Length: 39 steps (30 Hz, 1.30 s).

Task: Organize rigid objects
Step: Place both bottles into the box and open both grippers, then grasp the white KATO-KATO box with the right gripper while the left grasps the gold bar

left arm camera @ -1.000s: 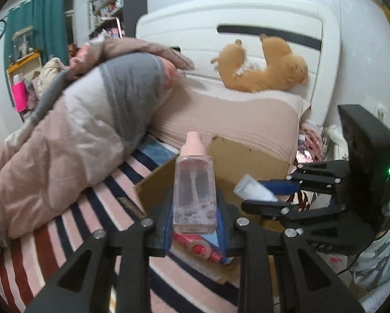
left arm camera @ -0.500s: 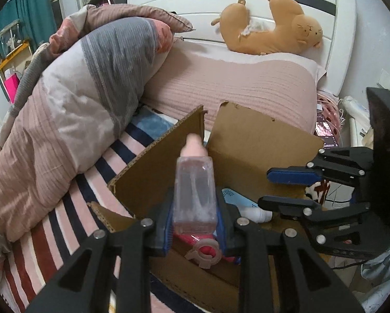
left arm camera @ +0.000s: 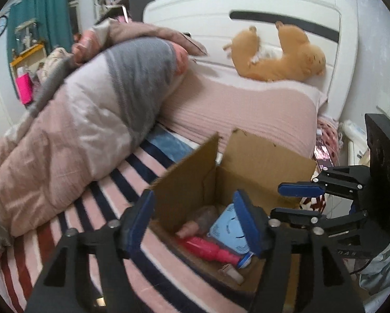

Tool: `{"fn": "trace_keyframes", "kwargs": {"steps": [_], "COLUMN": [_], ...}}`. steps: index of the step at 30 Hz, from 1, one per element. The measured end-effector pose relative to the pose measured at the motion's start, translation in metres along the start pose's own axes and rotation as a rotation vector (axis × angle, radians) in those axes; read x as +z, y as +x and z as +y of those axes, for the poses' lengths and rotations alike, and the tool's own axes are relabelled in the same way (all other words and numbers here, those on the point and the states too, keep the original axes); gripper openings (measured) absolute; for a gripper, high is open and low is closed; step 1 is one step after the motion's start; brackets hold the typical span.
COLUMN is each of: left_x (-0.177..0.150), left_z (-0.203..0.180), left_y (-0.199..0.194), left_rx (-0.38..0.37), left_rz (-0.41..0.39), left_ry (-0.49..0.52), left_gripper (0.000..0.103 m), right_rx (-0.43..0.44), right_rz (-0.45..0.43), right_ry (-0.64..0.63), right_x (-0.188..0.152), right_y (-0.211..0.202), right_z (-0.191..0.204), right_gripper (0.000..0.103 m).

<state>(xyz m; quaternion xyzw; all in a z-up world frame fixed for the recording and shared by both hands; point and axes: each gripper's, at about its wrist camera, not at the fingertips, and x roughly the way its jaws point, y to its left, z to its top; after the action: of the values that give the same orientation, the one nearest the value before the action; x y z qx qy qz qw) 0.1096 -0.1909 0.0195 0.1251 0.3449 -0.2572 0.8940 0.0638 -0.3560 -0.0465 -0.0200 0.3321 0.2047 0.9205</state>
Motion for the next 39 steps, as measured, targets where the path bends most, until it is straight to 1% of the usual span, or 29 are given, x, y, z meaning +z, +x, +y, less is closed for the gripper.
{"fn": "trace_keyframes", "kwargs": {"steps": [4, 5, 8, 11, 14, 17, 20, 22, 25, 28, 30, 33, 36, 38, 39], "left_x": [-0.011, -0.015, -0.028, -0.046, -0.071, -0.095, -0.122, -0.142, -0.174, -0.194, -0.209, -0.224, -0.237, -0.243, -0.244], "left_z": [0.024, 0.034, 0.055, 0.082, 0.109, 0.130, 0.151, 0.164, 0.179, 0.186, 0.190, 0.192, 0.194, 0.193, 0.194], "left_y": [-0.037, -0.049, -0.074, -0.100, -0.123, -0.130, -0.126, -0.116, -0.094, -0.073, -0.057, -0.040, -0.025, -0.017, -0.014], "left_rx": [0.054, 0.079, 0.132, 0.188, 0.252, 0.279, 0.300, 0.295, 0.270, 0.233, 0.204, 0.171, 0.134, 0.110, 0.101], "left_rz": [-0.056, -0.069, -0.092, -0.111, -0.122, -0.107, -0.076, -0.047, 0.008, 0.049, 0.077, 0.106, 0.131, 0.141, 0.144], "left_ry": [-0.033, -0.045, -0.078, -0.122, -0.163, -0.185, -0.221, -0.250, -0.284, -0.307, -0.330, -0.359, -0.391, -0.405, -0.408], "left_gripper": [0.070, 0.071, 0.072, 0.074, 0.080, 0.080, 0.080, 0.080, 0.080, 0.080, 0.080, 0.080, 0.080, 0.080, 0.080], "right_rx": [0.032, 0.043, 0.071, 0.117, 0.164, 0.220, 0.255, 0.265, 0.280, 0.284, 0.261, 0.222, 0.218, 0.220, 0.205], "right_rz": [-0.030, -0.040, -0.078, -0.103, -0.100, -0.074, -0.032, 0.012, 0.083, 0.160, 0.201, 0.264, 0.322, 0.348, 0.355], "right_ry": [-0.014, -0.020, -0.051, -0.096, -0.136, -0.174, -0.192, -0.202, -0.203, -0.192, -0.185, -0.189, -0.195, -0.199, -0.211], "right_x": [0.011, 0.015, 0.026, 0.038, 0.046, 0.051, 0.050, 0.044, 0.031, 0.014, 0.004, -0.014, -0.026, -0.031, -0.034], "right_y": [-0.010, -0.013, -0.022, -0.026, -0.023, -0.011, 0.006, 0.024, 0.052, 0.084, 0.107, 0.140, 0.166, 0.180, 0.188], "right_z": [0.020, 0.027, 0.054, 0.090, 0.121, 0.157, 0.182, 0.199, 0.215, 0.222, 0.222, 0.222, 0.225, 0.229, 0.232], "right_gripper": [0.029, 0.029, 0.029, 0.029, 0.029, 0.030, 0.033, 0.037, 0.038, 0.039, 0.042, 0.047, 0.052, 0.056, 0.058]}}
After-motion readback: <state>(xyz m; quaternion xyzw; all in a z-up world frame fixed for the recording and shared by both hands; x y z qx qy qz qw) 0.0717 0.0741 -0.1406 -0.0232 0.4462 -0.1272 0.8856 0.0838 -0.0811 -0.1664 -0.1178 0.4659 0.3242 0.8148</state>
